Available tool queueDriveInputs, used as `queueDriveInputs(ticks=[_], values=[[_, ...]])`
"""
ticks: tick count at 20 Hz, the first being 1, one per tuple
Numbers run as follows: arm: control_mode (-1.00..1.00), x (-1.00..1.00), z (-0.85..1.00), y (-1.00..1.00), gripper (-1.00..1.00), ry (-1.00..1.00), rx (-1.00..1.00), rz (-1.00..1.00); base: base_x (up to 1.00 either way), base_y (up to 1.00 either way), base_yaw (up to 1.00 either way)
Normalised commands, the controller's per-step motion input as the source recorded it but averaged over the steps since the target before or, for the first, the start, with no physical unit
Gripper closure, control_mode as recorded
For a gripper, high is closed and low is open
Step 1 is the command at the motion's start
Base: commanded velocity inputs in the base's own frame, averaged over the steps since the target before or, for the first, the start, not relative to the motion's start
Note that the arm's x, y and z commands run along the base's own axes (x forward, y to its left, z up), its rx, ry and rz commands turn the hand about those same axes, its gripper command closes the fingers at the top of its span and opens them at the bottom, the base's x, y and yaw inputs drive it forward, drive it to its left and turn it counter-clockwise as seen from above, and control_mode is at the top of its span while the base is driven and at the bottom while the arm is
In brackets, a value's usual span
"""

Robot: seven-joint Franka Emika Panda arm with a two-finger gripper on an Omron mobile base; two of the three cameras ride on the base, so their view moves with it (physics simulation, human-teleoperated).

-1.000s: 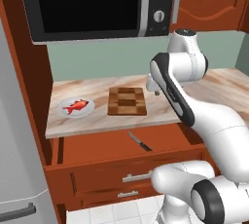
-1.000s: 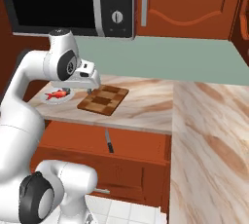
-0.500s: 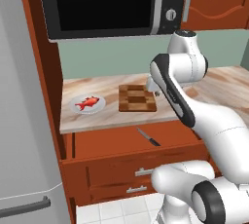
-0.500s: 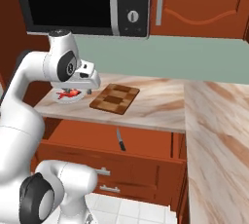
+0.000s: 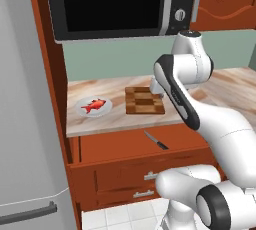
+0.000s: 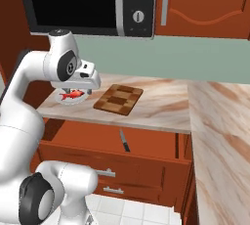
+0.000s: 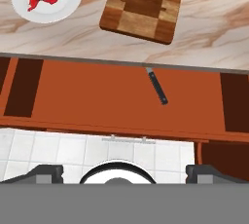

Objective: Pick up the knife from the drawer and place it on the cutting board. Then place the meat from the plate to the cutting board.

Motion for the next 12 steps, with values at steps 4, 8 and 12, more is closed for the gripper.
queueDriveInputs(ticks=[4, 8, 12], values=[[1.00, 0.00, 0.00, 0.00, -1.00, 0.00, 0.00, 0.00, 0.00, 0.00, 0.00], [1.00, 0.00, 0.00, 0.00, -1.00, 0.00, 0.00, 0.00, 0.00, 0.04, -0.08], [1.00, 0.00, 0.00, 0.00, -1.00, 0.00, 0.00, 0.00, -0.01, 0.29, -0.11]])
